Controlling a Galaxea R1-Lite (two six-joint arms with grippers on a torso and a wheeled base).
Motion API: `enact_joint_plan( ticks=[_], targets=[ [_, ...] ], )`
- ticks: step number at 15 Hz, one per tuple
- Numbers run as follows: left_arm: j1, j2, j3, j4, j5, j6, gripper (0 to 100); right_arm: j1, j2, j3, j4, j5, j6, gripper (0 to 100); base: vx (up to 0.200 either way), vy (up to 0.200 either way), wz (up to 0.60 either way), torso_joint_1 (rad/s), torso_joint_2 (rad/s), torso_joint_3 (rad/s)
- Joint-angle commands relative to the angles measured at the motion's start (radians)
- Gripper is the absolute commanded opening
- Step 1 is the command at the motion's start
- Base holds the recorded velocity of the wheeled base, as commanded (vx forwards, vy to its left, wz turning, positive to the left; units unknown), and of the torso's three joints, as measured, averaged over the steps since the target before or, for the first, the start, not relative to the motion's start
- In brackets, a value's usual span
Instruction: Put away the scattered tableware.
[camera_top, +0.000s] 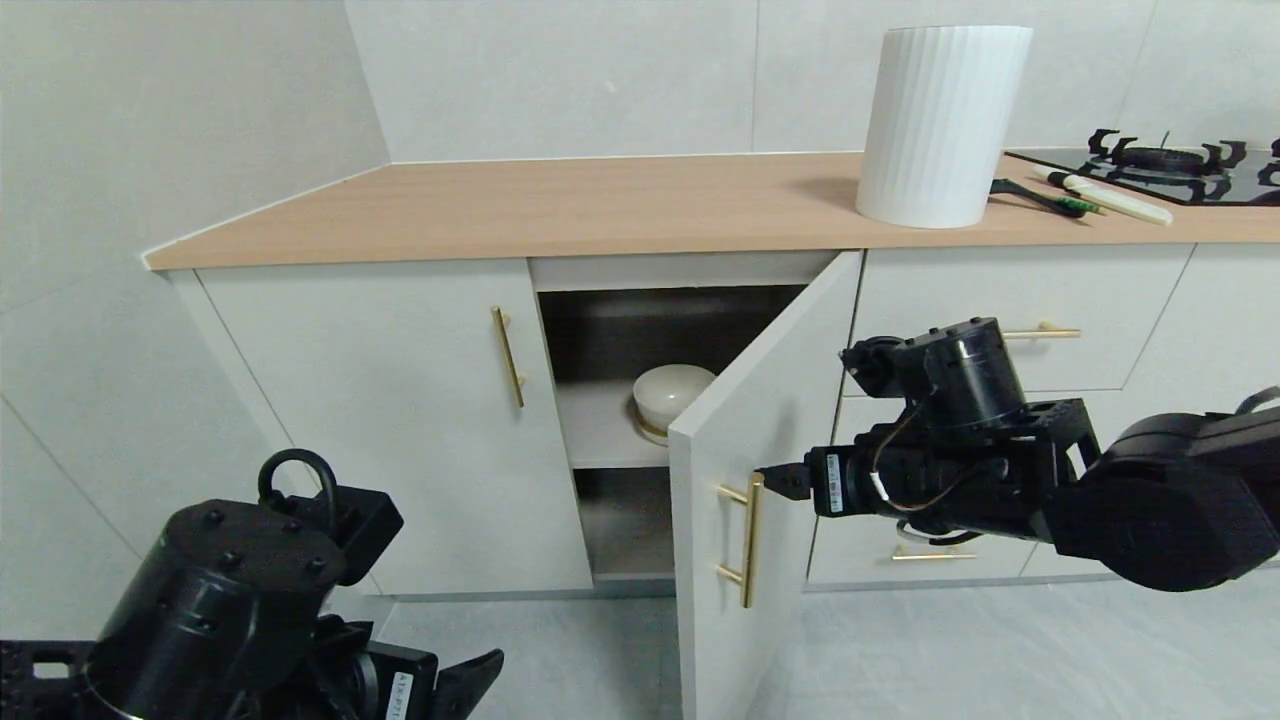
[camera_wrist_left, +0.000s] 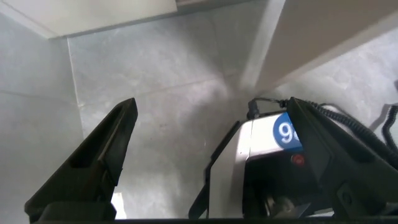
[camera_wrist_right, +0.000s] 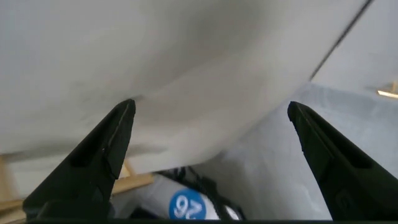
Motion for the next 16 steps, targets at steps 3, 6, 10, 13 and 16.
enact_joint_plan(
  ticks=[3,6,10,13,16],
  targets=[
    [0.0,0.006,0.007,-0.005,0.0,0.001,100,-0.008,0.105,-0.005,-0.091,-0.01,0.043,100,0.0,0.0,0.0,0.0,0.0,0.0],
    [0.0,0.008,0.011,-0.005,0.0,0.001,100,-0.008,0.118,-0.005,-0.101,-0.011,0.044,100,0.133,0.0,0.0,0.002,0.0,0.002],
    [-0.001,0.009,0.012,-0.007,0.0,0.004,100,-0.008,0.12,-0.001,-0.099,-0.011,0.044,100,0.1,0.0,0.0,0.0,0.0,0.002],
    [0.0,0.011,0.015,-0.005,0.0,0.015,100,-0.008,0.122,-0.003,-0.101,-0.013,0.044,100,0.0,0.0,0.0,0.0,0.0,0.0],
    [-0.001,0.014,0.015,-0.005,0.0,0.015,100,-0.008,0.145,-0.006,-0.133,-0.019,0.061,100,0.0,0.0,0.0,0.0,0.0,0.0]
  ],
)
